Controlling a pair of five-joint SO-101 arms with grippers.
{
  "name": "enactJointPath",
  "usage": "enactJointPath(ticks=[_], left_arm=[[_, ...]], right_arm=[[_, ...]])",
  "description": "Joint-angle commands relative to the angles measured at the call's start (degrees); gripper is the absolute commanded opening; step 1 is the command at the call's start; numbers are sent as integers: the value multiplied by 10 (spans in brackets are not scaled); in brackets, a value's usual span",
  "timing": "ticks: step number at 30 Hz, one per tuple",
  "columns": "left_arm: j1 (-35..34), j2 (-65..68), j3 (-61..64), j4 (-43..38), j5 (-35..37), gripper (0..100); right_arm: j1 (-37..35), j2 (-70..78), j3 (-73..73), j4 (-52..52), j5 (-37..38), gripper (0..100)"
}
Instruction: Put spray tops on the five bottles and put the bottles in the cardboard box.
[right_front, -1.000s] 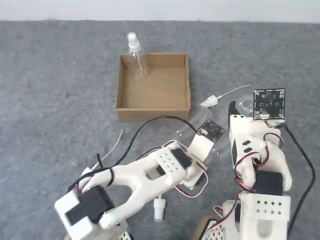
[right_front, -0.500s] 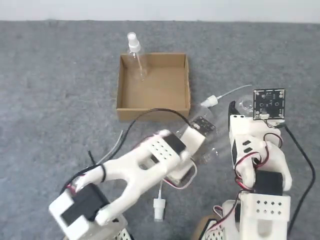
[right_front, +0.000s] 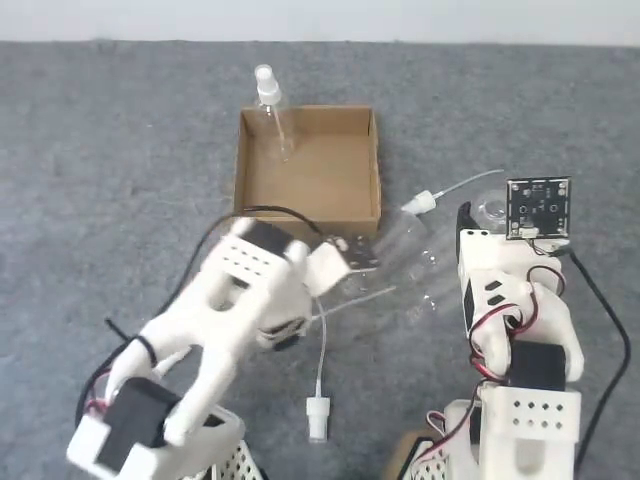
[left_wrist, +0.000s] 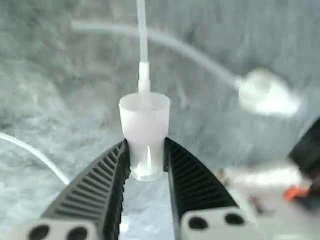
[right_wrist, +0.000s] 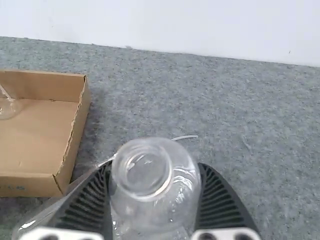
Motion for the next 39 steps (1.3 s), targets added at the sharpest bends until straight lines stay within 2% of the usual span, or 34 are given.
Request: enactJointPath(ticks=[1, 7, 10, 14, 23, 26, 29, 34, 39], left_arm=[[-84, -34, -22, 47, -213, 14], [-180, -34, -29, 48, -393, 14], [-220, -34, -62, 48, -455, 14], [-273, -28, -122, 39, -510, 15], [-356, -6, -127, -93, -578, 19], [-367, 19, -137, -109, -564, 103], [-377, 41, -164, -110, -501, 197], [-379, 53, -211, -107, -404, 195], [-375, 53, -223, -106, -258, 195]], right_arm=[[3, -19, -35, -16, -5, 6], [3, -19, -35, -16, -5, 6], [-10, -19, -33, -15, -5, 6], [-24, -19, -15, -36, -4, 6], [-28, -19, 5, -63, -4, 6], [-28, -19, 5, -63, -5, 6], [-39, -19, 5, -63, -4, 6], [-84, -19, 18, -63, -1, 6], [-110, -19, 20, -58, -1, 6]])
